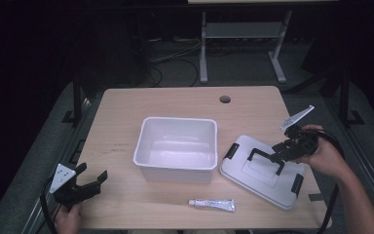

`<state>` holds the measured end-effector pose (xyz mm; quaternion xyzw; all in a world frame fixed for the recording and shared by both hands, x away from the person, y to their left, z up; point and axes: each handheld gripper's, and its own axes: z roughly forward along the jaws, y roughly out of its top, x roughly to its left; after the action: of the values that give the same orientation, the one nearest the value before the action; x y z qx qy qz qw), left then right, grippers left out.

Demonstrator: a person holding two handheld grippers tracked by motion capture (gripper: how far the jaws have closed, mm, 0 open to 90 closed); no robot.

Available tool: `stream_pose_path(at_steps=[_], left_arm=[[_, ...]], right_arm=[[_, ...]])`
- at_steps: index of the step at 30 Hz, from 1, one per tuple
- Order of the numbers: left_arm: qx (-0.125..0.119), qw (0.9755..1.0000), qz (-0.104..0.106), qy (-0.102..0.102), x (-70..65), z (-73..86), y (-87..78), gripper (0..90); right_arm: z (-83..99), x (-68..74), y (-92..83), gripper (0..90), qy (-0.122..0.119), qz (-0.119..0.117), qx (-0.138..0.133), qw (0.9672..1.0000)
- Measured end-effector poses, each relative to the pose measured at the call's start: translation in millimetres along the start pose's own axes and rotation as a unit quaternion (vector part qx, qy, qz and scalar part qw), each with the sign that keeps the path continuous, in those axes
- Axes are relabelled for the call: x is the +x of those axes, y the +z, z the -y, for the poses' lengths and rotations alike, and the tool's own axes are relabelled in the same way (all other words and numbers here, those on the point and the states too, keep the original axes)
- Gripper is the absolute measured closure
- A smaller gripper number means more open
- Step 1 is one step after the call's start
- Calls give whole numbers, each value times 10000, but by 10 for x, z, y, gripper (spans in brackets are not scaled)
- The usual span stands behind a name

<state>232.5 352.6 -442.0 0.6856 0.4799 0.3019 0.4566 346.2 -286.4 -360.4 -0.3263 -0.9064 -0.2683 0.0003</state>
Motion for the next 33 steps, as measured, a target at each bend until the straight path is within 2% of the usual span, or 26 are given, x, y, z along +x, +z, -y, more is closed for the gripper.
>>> stream_pose_path(at_steps=[10,15,23,33], left_arm=[[0,10000,17,8,-8,-1,0,141],[9,10000,27,39,-13,-4,3,141],[-2,10000,35,39,-12,-6,0,141],[-13,10000,35,31,-21,-11,0,141]], right_arm=[[7,210,-80,436,-195,30,-121,9997],[-6,313,-76,426,-291,97,-94,9995],[-56,467,-58,418,-467,-12,-155,9988],[-134,759,88,405,-892,-226,-76,9957]])
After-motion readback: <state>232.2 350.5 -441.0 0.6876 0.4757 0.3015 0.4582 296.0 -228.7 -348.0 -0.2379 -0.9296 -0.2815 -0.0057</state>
